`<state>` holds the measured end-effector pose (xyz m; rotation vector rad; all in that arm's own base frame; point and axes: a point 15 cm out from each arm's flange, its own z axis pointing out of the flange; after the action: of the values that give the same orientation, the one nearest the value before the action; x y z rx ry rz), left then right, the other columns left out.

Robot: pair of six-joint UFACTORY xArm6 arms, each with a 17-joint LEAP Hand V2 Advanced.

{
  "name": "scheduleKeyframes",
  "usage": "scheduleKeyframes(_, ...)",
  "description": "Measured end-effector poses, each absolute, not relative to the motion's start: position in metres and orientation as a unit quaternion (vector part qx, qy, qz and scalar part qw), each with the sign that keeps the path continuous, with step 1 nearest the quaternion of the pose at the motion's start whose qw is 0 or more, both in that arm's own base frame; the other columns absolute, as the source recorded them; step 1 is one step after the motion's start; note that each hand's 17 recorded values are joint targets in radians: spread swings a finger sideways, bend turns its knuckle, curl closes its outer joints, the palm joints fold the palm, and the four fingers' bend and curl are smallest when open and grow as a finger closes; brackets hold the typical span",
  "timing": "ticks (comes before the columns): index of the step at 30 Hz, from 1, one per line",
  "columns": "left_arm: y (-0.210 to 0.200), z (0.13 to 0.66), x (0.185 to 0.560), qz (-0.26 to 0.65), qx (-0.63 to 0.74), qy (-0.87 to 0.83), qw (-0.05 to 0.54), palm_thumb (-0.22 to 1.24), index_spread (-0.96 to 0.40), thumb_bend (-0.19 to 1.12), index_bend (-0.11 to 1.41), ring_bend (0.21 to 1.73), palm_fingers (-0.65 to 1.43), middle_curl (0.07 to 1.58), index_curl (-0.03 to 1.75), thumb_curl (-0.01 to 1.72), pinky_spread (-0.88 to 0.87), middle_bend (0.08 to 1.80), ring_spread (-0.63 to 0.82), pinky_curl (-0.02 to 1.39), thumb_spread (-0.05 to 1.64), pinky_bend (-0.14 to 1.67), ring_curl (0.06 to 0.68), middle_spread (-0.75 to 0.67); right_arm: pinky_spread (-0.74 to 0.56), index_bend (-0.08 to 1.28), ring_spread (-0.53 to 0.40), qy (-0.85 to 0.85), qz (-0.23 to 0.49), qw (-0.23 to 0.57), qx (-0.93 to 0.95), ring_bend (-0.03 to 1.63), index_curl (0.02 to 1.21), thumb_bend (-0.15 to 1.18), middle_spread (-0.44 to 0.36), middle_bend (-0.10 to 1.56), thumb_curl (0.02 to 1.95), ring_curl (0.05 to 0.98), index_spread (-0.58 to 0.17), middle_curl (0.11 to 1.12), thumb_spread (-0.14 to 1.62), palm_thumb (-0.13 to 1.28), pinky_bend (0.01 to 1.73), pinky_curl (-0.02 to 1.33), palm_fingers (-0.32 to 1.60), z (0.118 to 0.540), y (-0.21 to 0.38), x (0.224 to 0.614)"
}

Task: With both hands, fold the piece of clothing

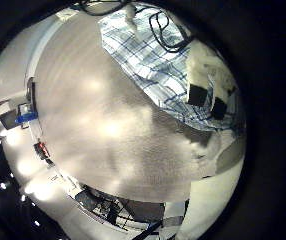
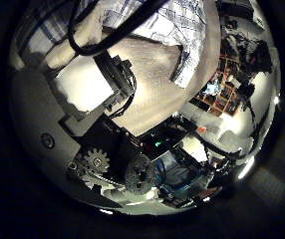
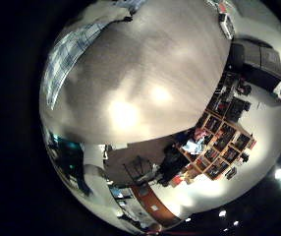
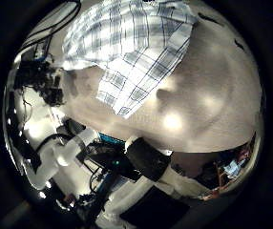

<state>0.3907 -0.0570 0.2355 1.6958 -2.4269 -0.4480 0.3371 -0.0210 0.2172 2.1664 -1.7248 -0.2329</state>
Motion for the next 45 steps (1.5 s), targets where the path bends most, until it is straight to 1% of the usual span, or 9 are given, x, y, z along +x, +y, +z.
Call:
scheduleKeyframes(9,-0.056,0.248,0.392,-0.145,0.566,-0.809,0.067,0.75,-0.69,-0.02,0.52,1.34,1.05,0.85,1.13,0.51,-0.66,1.1,-0.45,0.75,1.11,0.94,0.517,-0.51,0.14,0.16,-0.109,-0.583,-0.087,0.189,0.786,0.68,0.29,-0.03,-0.097,0.33,0.29,0.207,-0.353,0.37,1.05,0.37,0.72,0.08,0.19,0.157,0.004,0.339)
scheduleKeyframes(16,-0.054,0.257,0.388,-0.147,0.564,-0.809,0.073,0.75,-0.71,-0.02,0.48,1.34,1.05,0.87,1.2,0.52,-0.67,1.09,-0.45,0.77,1.12,0.93,0.518,-0.51,0.14,0.16,-0.124,-0.586,-0.085,0.196,0.782,0.71,0.29,-0.02,-0.099,0.33,0.3,0.221,-0.334,0.38,1.04,0.4,0.69,0.09,0.24,0.147,0.012,0.341)
scheduleKeyframes(18,-0.054,0.257,0.387,-0.147,0.563,-0.81,0.074,0.75,-0.71,-0.02,0.47,1.34,1.05,0.87,1.21,0.52,-0.67,1.08,-0.45,0.77,1.12,0.92,0.519,-0.51,0.08,0.17,-0.187,-0.586,-0.074,0.189,0.784,0.78,0.29,-0.01,-0.135,0.38,0.32,0.237,-0.328,0.39,1.04,0.44,0.68,0.08,0.36,0.146,0.016,0.347)
scheduleKeyframes(22,-0.052,0.26,0.385,-0.147,0.562,-0.81,0.075,0.75,-0.72,-0.02,0.45,1.33,1.06,0.88,1.24,0.52,-0.68,1.08,-0.45,0.78,1.12,0.91,0.519,-0.51,-0.22,0.15,-0.284,-0.589,-0.054,0.168,0.789,0.96,0.28,-0.01,-0.23,0.49,0.33,0.298,-0.356,0.44,1.05,0.5,0.88,0.11,0.75,0.146,0.024,0.36)
scheduleKeyframes(23,-0.052,0.261,0.384,-0.147,0.562,-0.811,0.076,0.75,-0.72,-0.02,0.45,1.33,1.06,0.88,1.25,0.52,-0.68,1.07,-0.45,0.78,1.12,0.91,0.519,-0.51,-0.25,0.15,-0.291,-0.59,-0.05,0.163,0.79,0.97,0.27,-0.01,-0.238,0.49,0.33,0.299,-0.361,0.45,1.05,0.5,0.9,0.11,0.75,0.147,0.025,0.363)
scheduleKeyframes(26,-0.051,0.263,0.383,-0.146,0.562,-0.811,0.076,0.75,-0.72,-0.02,0.43,1.33,1.06,0.88,1.26,0.52,-0.68,1.07,-0.45,0.79,1.12,0.9,0.519,-0.51,-0.42,0.25,-0.315,-0.592,-0.04,0.152,0.791,1.05,0.32,-0.01,-0.293,0.62,0.34,0.359,-0.426,0.53,1.05,0.55,1.0,0.17,1.06,0.153,0.028,0.368)
scheduleKeyframes(31,-0.049,0.267,0.382,-0.142,0.563,-0.811,0.075,0.75,-0.73,-0.02,0.42,1.32,1.06,0.89,1.29,0.53,-0.69,1.06,-0.45,0.8,1.12,0.89,0.519,-0.52,-0.41,0.5,-0.304,-0.591,-0.031,0.144,0.793,1.14,0.48,0.01,-0.336,0.79,0.37,0.448,-0.489,0.66,1.05,0.67,1.17,0.27,1.21,0.161,0.031,0.372)
scheduleKeyframes(37,-0.045,0.276,0.377,-0.134,0.563,-0.812,0.077,0.75,-0.73,-0.02,0.4,1.32,1.07,0.89,1.31,0.53,-0.7,1.05,-0.45,0.81,1.12,0.88,0.518,-0.52,-0.31,0.84,-0.274,-0.6,0.015,0.091,0.795,1.25,0.68,0.06,-0.317,0.99,0.44,0.533,-0.47,0.79,1.08,0.88,1.35,0.38,1.22,0.191,0.036,0.393)
scheduleKeyframes(45,-0.045,0.287,0.367,-0.119,0.553,-0.821,0.079,0.75,-0.73,-0.02,0.38,1.31,1.07,0.9,1.33,0.53,-0.7,1.03,-0.45,0.82,1.12,0.86,0.518,-0.52,-0.23,1.02,-0.243,-0.611,0.035,0.075,0.787,1.37,0.84,0.07,-0.261,1.16,0.52,0.625,-0.388,0.89,1.13,0.98,1.46,0.48,1.1,0.235,0.021,0.383)
